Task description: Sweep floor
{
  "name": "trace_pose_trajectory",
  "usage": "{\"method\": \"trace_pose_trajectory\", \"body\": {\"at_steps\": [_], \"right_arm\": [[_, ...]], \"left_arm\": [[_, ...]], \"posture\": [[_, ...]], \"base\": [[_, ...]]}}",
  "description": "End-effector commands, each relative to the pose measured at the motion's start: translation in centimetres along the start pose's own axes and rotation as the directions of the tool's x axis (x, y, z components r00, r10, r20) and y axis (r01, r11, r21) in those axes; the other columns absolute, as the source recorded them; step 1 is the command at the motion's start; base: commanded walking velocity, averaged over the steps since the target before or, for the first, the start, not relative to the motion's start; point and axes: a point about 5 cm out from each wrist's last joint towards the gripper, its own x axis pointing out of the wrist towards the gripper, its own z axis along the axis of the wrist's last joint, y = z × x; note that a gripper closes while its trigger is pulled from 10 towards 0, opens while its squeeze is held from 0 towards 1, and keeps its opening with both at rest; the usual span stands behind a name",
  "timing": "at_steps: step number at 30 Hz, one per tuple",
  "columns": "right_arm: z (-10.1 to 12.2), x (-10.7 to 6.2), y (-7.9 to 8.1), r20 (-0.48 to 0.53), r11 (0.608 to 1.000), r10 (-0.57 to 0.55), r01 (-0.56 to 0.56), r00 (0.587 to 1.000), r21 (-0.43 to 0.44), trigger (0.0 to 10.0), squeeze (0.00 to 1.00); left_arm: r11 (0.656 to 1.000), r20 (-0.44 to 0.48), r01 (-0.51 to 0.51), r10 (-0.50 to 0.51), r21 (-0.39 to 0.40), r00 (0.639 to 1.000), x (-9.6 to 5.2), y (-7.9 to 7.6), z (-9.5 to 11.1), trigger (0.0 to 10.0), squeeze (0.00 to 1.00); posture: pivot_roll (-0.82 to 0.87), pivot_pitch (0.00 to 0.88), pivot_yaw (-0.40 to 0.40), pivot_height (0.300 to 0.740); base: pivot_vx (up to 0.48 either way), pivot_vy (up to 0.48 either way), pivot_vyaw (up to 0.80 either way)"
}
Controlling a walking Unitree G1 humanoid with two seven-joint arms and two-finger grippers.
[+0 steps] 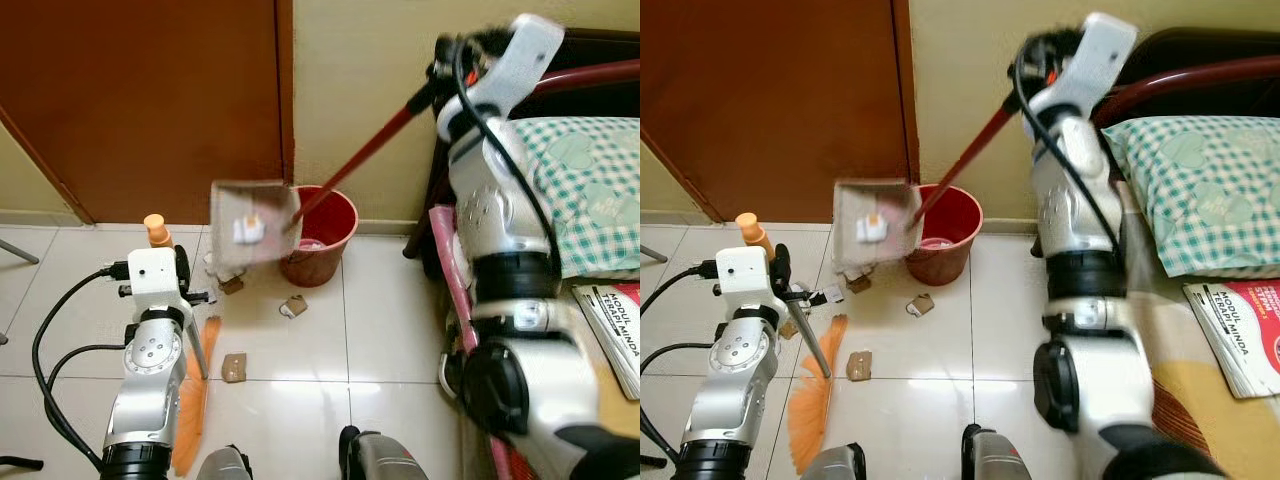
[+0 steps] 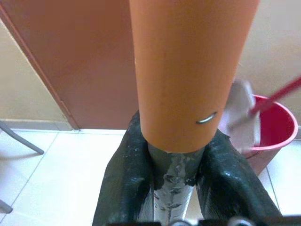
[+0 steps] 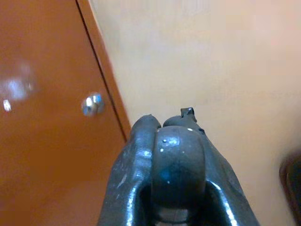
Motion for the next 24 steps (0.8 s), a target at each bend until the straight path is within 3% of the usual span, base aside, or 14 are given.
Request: {"method": "trace_pose_trajectory", "body": {"at_steps": [1, 2, 7, 9, 10, 12, 16, 18, 24], "right_arm": [[2.6, 0.7, 0.8, 0.123, 0.999, 0.043, -0.040, 0.992, -0.030, 10.0, 0.00], [3.8, 1.3, 1.4, 0.178, 0.991, 0.094, -0.074, 0.980, -0.114, 10.0, 0.00], [4.5, 1.6, 2.1, 0.219, 0.966, 0.164, -0.111, 0.962, -0.235, 10.0, 0.00], [3.9, 1.3, 3.0, 0.219, 0.915, 0.250, -0.156, 0.943, -0.371, 10.0, 0.00], [3.9, 1.3, 3.0, 0.219, 0.915, 0.250, -0.156, 0.943, -0.371, 10.0, 0.00], [2.5, 0.6, 4.0, 0.194, 0.852, 0.328, -0.201, 0.925, -0.484, 10.0, 0.00], [0.9, -0.3, 4.8, 0.155, 0.769, 0.410, -0.250, 0.899, -0.588, 10.0, 0.00], [-0.6, -1.2, 5.3, 0.101, 0.694, 0.474, -0.301, 0.875, -0.654, 10.0, 0.00], [-1.9, -2.3, 5.9, 0.067, 0.615, 0.541, -0.339, 0.839, -0.712, 10.0, 0.00]], "left_arm": [[1.000, -0.053, 0.011, -0.011, -0.012, 0.999, -0.2, -0.4, -1.0, 10.0, 0.00], [1.000, -0.053, 0.015, -0.016, -0.015, 0.998, -0.2, -0.5, -1.0, 10.0, 0.00], [1.000, -0.054, 0.017, -0.018, -0.020, 0.998, -0.2, -0.5, -1.0, 10.0, 0.00], [1.000, -0.056, 0.018, -0.019, -0.023, 0.998, -0.3, -0.6, -1.0, 10.0, 0.00], [1.000, -0.056, 0.018, -0.019, -0.023, 0.998, -0.3, -0.6, -1.0, 10.0, 0.00], [0.999, -0.057, 0.022, -0.023, -0.027, 0.998, -0.3, -0.8, -1.1, 10.0, 0.00], [0.999, -0.056, 0.026, -0.027, -0.029, 0.998, -0.3, -0.9, -1.0, 10.0, 0.00], [0.999, -0.055, 0.026, -0.027, -0.029, 0.998, -0.2, -0.9, -1.0, 10.0, 0.00], [0.999, -0.053, 0.025, -0.026, -0.026, 0.998, -0.2, -0.8, -0.9, 10.0, 0.00]], "posture": [[-0.03, 0.132, -0.047, 0.740], [-0.03, 0.134, -0.049, 0.740], [-0.03, 0.136, -0.051, 0.740], [-0.03, 0.137, -0.051, 0.740], [-0.03, 0.137, -0.051, 0.740], [-0.03, 0.139, -0.051, 0.740], [-0.03, 0.139, -0.051, 0.740], [-0.03, 0.139, -0.051, 0.740], [-0.02, 0.142, -0.049, 0.740]], "base": [[0.000, 0.000, 0.00], [0.000, 0.000, 0.00], [0.000, 0.000, 0.00], [0.000, 0.000, 0.00], [0.000, 0.000, 0.00], [0.000, 0.000, 0.00], [0.000, 0.000, 0.00], [0.000, 0.000, 0.00], [0.000, 0.000, 0.00]]}}
